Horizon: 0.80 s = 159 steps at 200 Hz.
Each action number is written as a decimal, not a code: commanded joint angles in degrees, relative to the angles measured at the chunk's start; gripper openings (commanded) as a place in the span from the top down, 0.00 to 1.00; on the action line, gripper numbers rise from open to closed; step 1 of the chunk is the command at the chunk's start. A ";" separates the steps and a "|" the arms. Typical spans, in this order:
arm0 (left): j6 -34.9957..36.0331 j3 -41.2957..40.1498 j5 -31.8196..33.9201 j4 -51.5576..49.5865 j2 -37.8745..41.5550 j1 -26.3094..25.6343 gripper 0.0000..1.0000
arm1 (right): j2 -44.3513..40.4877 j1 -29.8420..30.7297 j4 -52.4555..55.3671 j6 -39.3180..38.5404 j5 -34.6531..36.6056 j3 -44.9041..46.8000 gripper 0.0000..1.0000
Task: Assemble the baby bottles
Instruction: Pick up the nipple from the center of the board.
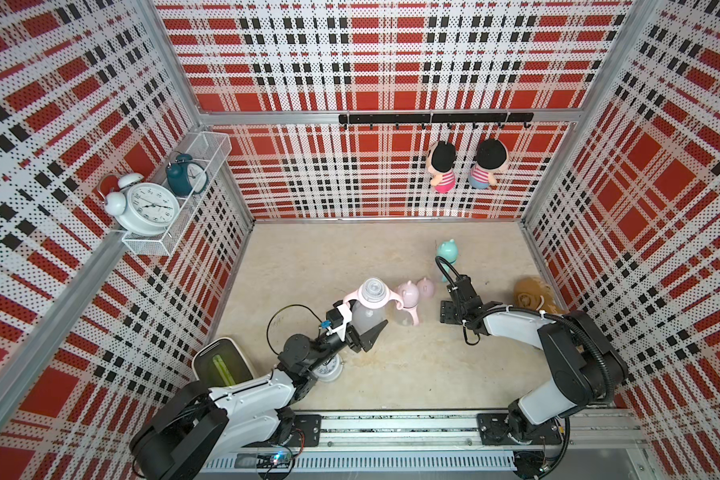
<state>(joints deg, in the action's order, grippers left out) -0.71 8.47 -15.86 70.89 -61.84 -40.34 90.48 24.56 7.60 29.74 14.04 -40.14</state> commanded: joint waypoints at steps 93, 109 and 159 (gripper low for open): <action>1.36 1.29 1.46 -0.24 0.41 -0.71 1.00 | -6.82 3.63 17.28 1.55 -5.52 0.50 0.22; 1.35 1.42 1.44 -0.23 0.15 -0.80 1.00 | -6.55 3.75 17.85 1.42 -5.70 0.91 0.18; 1.60 2.08 1.44 -0.18 -0.81 -1.32 1.00 | -5.82 3.79 16.95 0.35 -2.90 0.87 0.15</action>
<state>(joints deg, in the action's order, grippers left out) 0.27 8.73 -14.61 69.82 -62.43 -41.19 84.79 28.18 22.61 30.50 9.50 -39.68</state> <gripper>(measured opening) 0.813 0.849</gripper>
